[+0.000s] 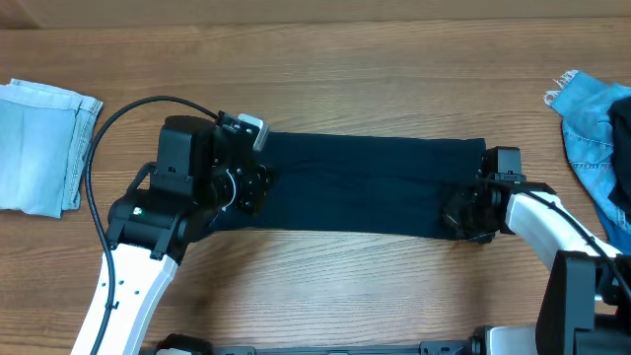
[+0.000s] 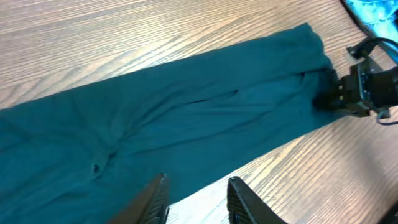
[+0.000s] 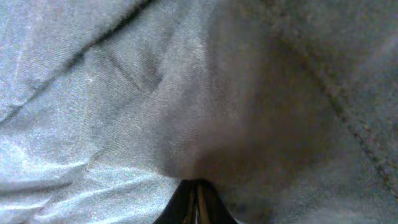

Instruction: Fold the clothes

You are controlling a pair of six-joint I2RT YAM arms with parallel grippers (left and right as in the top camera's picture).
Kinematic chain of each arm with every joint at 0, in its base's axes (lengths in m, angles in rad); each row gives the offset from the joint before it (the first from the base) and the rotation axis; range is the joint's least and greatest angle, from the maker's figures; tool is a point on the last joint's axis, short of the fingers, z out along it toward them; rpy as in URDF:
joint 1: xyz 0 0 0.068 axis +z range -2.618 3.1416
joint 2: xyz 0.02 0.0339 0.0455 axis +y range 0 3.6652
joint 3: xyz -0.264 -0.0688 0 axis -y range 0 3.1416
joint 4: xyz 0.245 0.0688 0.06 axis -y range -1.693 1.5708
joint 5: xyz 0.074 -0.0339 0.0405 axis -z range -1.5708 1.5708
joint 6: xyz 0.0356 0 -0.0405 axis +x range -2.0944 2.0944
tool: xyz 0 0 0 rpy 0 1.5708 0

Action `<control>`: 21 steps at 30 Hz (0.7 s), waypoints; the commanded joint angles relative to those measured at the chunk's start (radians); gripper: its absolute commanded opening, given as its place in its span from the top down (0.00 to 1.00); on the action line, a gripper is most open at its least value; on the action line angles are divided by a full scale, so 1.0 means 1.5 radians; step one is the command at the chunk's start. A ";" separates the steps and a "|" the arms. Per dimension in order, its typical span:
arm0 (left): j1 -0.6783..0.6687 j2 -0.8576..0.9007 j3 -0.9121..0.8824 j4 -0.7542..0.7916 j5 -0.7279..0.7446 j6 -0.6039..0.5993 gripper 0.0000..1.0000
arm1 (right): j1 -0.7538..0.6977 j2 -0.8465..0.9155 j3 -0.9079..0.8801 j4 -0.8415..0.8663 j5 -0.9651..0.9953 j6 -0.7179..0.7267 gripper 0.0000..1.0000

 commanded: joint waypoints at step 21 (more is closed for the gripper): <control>0.004 0.407 0.017 0.223 -0.196 0.028 0.85 | -0.018 -0.102 0.072 0.079 -0.229 -0.242 0.58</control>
